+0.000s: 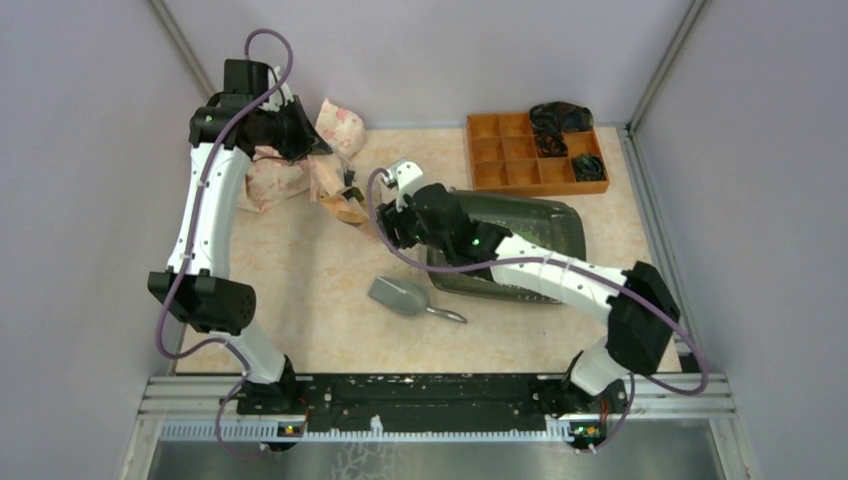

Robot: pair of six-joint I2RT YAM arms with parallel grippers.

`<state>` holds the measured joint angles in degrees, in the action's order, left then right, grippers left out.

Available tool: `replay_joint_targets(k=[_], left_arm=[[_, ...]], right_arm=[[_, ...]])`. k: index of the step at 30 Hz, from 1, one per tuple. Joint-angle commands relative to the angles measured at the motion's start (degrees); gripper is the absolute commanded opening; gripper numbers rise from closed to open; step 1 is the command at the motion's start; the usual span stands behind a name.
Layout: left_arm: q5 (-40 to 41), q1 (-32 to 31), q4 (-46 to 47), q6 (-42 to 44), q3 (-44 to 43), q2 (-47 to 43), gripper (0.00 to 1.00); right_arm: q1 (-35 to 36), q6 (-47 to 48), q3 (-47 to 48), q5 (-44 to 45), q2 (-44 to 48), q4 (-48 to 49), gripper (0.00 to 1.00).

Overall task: Fill the litter box with clean litter
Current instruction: Place the spatula at the center of the board, then close the cat litter bag at the center of the board.

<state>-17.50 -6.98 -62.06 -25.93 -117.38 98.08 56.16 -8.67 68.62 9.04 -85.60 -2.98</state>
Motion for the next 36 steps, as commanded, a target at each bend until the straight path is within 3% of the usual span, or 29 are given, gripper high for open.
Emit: replay_joint_targets(k=[1,12,17,18,23,24,31,36], left_arm=[[-1.75,0.04,3.88,-0.41,-1.02,-3.58,0.0],[-2.37,0.04,4.29,-0.73,-0.65,-3.77,0.0],[-3.14,0.04,4.95,-0.79,0.46,-4.42,0.0],[-3.29,0.04,5.01,-0.79,0.48,-4.44,0.0],[-3.41,0.04,4.68,-0.4,0.44,-4.74,0.0],[-3.22,0.04,4.55,-0.21,0.41,-4.79,0.0],[3.93,1.12,2.26,2.79,-0.91,-3.58,0.0],[2.1,1.55,4.02,2.21,0.23,-3.73,0.0]], right_arm=[[-1.4,2.44,6.15,-5.52,-4.66,-0.28,0.56],[-0.73,2.9,11.68,-3.82,-8.88,-0.74,0.57],[-0.53,2.97,16.82,-1.94,-13.3,-4.2,0.52],[-0.53,2.95,17.77,-2.06,-14.31,-4.89,0.5],[-0.31,3.31,20.43,-2.19,-15.99,-7.04,0.04],[-0.2,3.57,20.88,-1.63,-15.81,-7.49,0.0],[-0.13,5.09,34.34,-3.79,-14.96,-15.7,0.0],[0.48,6.43,43.25,-4.66,-18.08,-16.32,0.0]])
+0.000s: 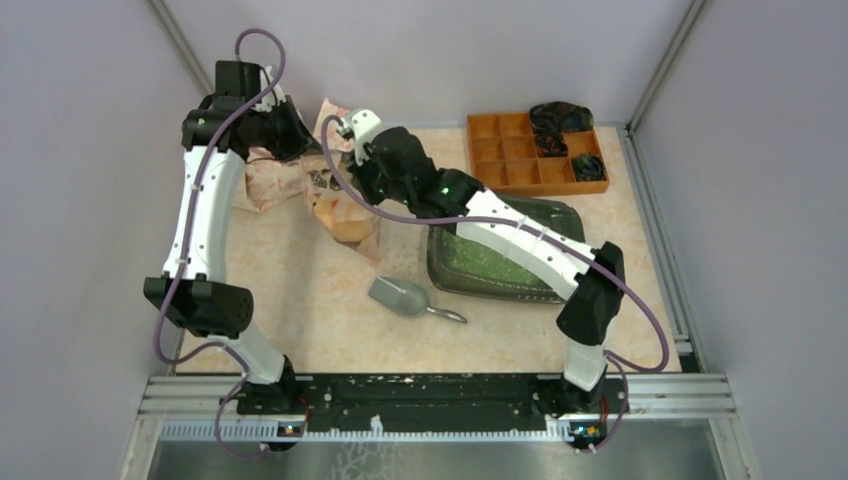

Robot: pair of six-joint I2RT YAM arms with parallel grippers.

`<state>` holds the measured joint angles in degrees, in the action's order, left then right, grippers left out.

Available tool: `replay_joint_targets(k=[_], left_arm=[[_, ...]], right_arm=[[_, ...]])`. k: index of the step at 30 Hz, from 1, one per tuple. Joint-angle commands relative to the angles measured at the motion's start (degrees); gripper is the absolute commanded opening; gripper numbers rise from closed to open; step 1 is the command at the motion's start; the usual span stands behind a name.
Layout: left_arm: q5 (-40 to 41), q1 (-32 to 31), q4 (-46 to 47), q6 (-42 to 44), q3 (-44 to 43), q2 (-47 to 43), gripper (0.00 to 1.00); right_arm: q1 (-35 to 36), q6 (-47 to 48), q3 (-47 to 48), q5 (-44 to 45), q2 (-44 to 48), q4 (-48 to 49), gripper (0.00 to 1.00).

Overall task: Fill the litter box with clean litter
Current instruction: Close the cat litter bag at the center of the board.

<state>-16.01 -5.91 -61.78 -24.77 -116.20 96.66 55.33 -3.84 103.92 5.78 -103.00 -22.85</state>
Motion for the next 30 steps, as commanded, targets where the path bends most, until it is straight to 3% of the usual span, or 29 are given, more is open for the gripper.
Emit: replay_joint_targets(k=[1,3,5,7,10,14,16,20,22,26,30], left_arm=[[0.66,0.54,3.89,1.11,-0.69,-2.35,0.0],[1.09,0.59,3.71,1.42,-0.04,-2.27,0.0],[-0.92,0.7,2.47,1.5,-1.04,-2.64,0.0],[-2.56,0.7,3.93,0.66,-0.87,-5.42,0.0],[2.98,3.39,7.87,-0.06,3.25,-8.22,0.0],[-5.36,7.13,10.68,-1.08,7.87,-9.22,0.0],[-9.24,7.61,13.89,-2.55,10.8,-10.84,0.0],[-13.3,7.58,13.74,-3.48,10.66,-9.48,0.06],[-13.56,7.57,13.76,-3.94,10.73,-9.32,0.08],[-13.03,7.53,13.47,-4.99,9.52,-8.6,0.12],[-12.11,7.49,13.22,-5.73,9.26,-8.41,0.15]], right_arm=[[1.77,2.13,7.39,-0.99,-0.44,5.01,0.0],[1.98,2.72,6.19,-0.51,-0.54,8.33,0.0],[2.6,3.52,10.93,-0.38,-2.38,3.97,0.0],[3.94,6.43,7.34,2.24,-0.43,7.07,0.0],[1.06,4.76,7.57,-0.2,-2.7,4.08,0.0],[-1.17,4.66,-2.35,-0.18,1.78,10.06,0.0],[-3.42,4.29,-2.76,-4.47,1.97,7.91,0.26],[-3.74,8.77,-8.67,-6.88,7.8,14.5,0.48],[-3.74,11.62,-7.95,-7.73,8.76,16.2,0.52],[-2.65,15.03,-0.15,-11.77,4.85,10.52,0.52],[1.85,17.49,-1.3,-7.35,5.02,14.06,0.53]])
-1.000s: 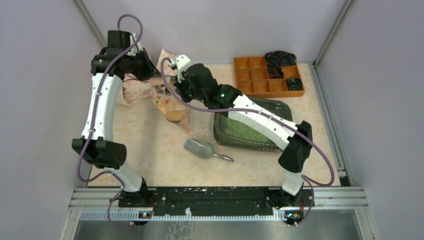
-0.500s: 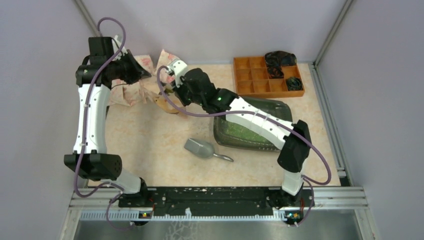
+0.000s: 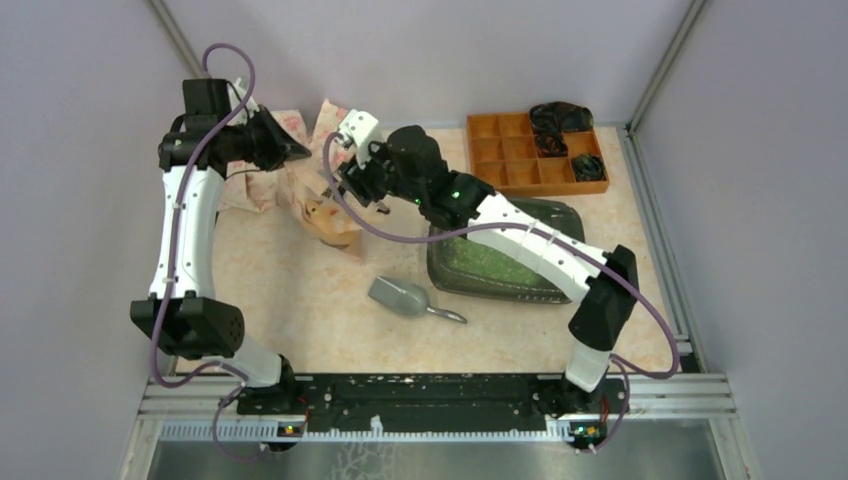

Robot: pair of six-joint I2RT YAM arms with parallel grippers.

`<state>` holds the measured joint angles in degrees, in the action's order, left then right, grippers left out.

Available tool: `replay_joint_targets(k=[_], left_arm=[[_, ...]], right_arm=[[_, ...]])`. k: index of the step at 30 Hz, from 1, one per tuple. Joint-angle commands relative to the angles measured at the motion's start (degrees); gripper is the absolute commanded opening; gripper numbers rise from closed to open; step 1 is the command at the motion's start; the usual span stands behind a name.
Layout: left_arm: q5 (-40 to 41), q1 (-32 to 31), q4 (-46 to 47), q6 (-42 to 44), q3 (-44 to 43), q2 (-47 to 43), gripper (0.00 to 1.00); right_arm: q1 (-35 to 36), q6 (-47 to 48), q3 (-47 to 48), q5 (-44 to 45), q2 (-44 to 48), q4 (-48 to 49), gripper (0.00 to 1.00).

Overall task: Fill the litter box with clean litter
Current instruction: Close the cat litter bag at the center of the board.

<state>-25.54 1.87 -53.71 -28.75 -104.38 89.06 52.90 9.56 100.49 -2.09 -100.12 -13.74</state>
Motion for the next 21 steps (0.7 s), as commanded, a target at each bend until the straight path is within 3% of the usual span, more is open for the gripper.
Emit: replay_joint_targets(k=[1,8,15,18,21], left_arm=[[-2.47,-0.29,5.55,-2.03,-2.19,-0.98,0.16],[-2.79,-0.37,5.68,-2.28,-1.16,-1.68,0.2],[-2.7,-0.42,5.42,-1.72,0.01,-2.22,0.21],[-0.48,-0.31,5.11,-0.78,1.08,-3.26,0.24],[0.95,-0.11,6.5,-0.52,3.99,-4.76,0.26]], right_arm=[[5.21,3.8,2.24,1.01,2.0,5.46,0.53],[9.45,8.89,3.44,5.53,-1.23,4.65,0.54],[10.84,14.48,5.25,19.89,-5.47,7.83,0.56],[9.29,8.73,11.35,22.37,-8.65,1.08,0.56],[3.83,-3.78,13.95,19.2,-7.62,-3.37,0.54]])
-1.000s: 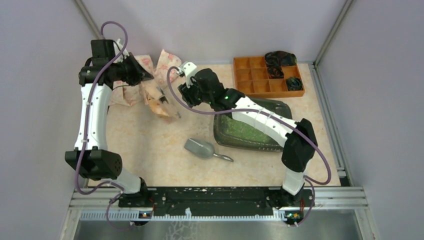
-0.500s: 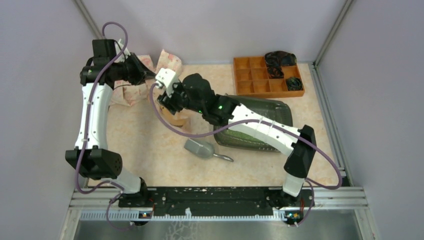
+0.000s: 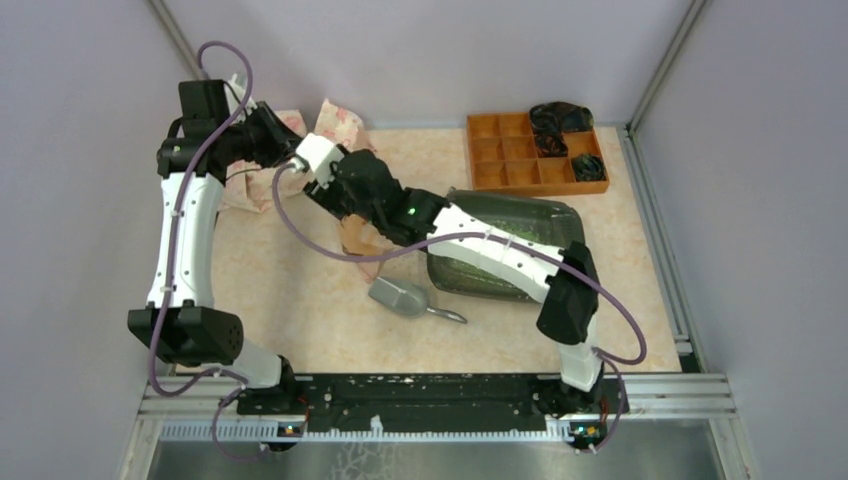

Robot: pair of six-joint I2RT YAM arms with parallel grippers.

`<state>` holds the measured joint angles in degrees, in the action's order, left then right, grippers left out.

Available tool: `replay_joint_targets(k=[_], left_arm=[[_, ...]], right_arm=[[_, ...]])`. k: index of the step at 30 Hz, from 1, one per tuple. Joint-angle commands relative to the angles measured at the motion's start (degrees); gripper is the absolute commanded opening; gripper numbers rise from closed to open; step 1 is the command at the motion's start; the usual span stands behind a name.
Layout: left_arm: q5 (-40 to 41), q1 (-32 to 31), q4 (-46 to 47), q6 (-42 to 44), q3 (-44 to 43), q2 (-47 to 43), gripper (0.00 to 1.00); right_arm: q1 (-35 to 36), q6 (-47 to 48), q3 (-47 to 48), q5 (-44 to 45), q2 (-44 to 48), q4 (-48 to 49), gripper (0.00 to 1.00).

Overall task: Fill the litter box with clean litter
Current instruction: Close the cat litter bag at the center of the board.

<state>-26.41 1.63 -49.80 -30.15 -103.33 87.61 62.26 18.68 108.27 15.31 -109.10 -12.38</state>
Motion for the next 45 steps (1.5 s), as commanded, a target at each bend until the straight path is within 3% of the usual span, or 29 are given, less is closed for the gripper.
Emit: replay_joint_targets(k=[1,3,8,11,14,18,25,28,35,37,41,45], left_arm=[[2.24,0.13,3.02,0.88,4.04,-3.62,0.26],[2.3,0.2,4.14,0.97,6.4,-4.17,0.24],[2.71,0.13,7.14,1.15,13.81,-5.37,0.0],[2.43,-0.27,8.6,0.96,18.73,-6.23,0.0],[3.23,-1.35,10.94,0.33,23.86,-6.95,0.0],[4.87,-5.67,14.67,-1.41,28.86,-6.12,0.0],[7.22,-12.69,17.82,-3.88,30.49,1.15,0.0],[6.49,-14.94,21.0,-5.8,30.16,4.26,0.0],[6.76,-17.05,21.24,-6.58,23.96,8.62,0.0],[6.79,-17.09,21.31,-6.39,22.59,8.14,0.0],[7.61,-16.93,18.03,-4.73,18.93,6.08,0.0],[8.31,-16.18,17.19,-4.21,18.56,0.96,0.0]], right_arm=[[-7.86,-16.86,7.32,0.7,1.87,-6.37,0.54],[-13.13,-23.33,10.14,-0.47,2.39,-10.28,0.52],[-24.92,-33.04,16.15,-3.76,1.91,-21.03,0.5],[-29.66,-36.33,18.7,-10.07,-2.21,-29.81,0.51],[-30.26,-36.89,18.84,-12.59,-6.75,-33.99,0.5],[-30.0,-37.21,21.8,-20.37,-14.5,-37.84,0.37],[-24.67,-35.4,25.07,-27.99,-21.72,-42.75,0.31],[-21.7,-35.53,25.1,-35.4,-23.11,-41.69,0.3],[-20.68,-43.51,18.41,-53.58,-17.57,-25.17,0.3],[-20.69,-44.06,19.22,-56.34,-17.19,-24.62,0.31],[-22.18,-41.31,17.89,-49.16,-15.12,-28.64,0.31],[-24.64,-41.58,9.91,-42.87,-10.54,-25.66,0.32]])
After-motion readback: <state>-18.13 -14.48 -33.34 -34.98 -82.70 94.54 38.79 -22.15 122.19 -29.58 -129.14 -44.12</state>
